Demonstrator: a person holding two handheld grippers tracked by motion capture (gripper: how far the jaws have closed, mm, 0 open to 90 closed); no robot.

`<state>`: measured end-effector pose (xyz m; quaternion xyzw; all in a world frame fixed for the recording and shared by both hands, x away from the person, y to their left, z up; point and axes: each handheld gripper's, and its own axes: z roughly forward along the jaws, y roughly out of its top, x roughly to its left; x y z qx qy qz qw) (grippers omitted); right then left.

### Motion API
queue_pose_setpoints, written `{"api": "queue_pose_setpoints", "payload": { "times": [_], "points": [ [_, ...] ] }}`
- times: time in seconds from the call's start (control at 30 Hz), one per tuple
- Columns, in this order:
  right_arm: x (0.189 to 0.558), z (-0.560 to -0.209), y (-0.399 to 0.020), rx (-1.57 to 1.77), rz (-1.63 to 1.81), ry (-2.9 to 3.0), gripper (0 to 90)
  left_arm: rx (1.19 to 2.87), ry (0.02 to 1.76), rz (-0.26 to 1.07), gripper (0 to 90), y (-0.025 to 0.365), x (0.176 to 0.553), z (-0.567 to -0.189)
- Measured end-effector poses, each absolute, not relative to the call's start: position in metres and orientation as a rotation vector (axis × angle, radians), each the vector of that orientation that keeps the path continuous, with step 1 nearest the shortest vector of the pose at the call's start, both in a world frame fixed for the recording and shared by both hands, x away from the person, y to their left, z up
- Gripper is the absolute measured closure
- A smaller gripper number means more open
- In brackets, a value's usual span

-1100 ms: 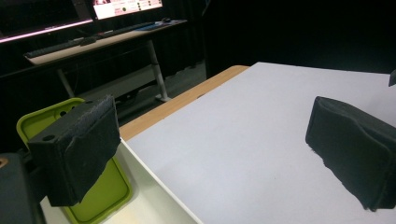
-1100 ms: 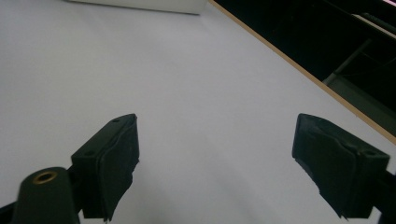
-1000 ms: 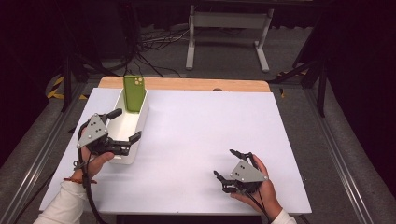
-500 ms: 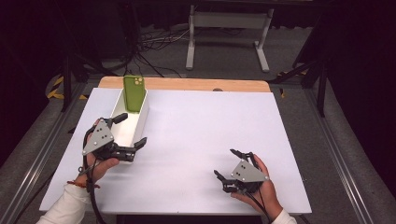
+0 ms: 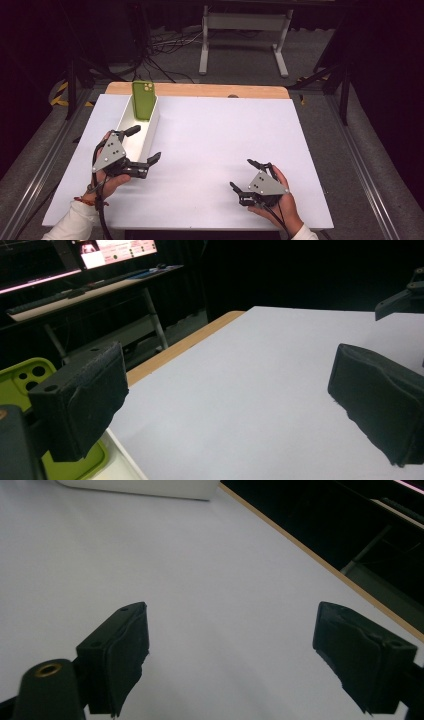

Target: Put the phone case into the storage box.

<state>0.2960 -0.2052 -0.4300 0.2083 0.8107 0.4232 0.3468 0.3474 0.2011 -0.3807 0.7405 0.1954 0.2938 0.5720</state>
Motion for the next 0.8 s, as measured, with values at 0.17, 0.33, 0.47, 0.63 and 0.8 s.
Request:
{"api": "queue_pose_setpoints", "payload": {
  "times": [0.17, 0.33, 0.47, 0.63, 0.8],
  "points": [
    [0.296, -0.429, -0.205, 0.542, 1.101, 2.1, 15.8, 1.742, 0.447, 0.675, 3.4, 0.197, 0.344, -0.383],
    [0.295, -0.429, -0.205, 0.541, 1.106, 2.098, 15.8, 1.742, 0.438, 0.67, 3.7, 0.195, 0.341, -0.385],
    [0.295, -0.428, -0.205, 0.542, 1.112, 2.096, 15.8, 1.742, 0.423, 0.668, 3.8, 0.194, 0.339, -0.385],
    [0.294, -0.427, -0.205, 0.545, 1.126, 2.091, 15.7, 1.748, 0.419, 0.674, 3.8, 0.191, 0.336, -0.388],
    [0.294, -0.425, -0.206, 0.547, 1.136, 2.082, 15.4, 1.759, 0.405, 0.667, 3.8, 0.191, 0.333, -0.39]
  ]
}}
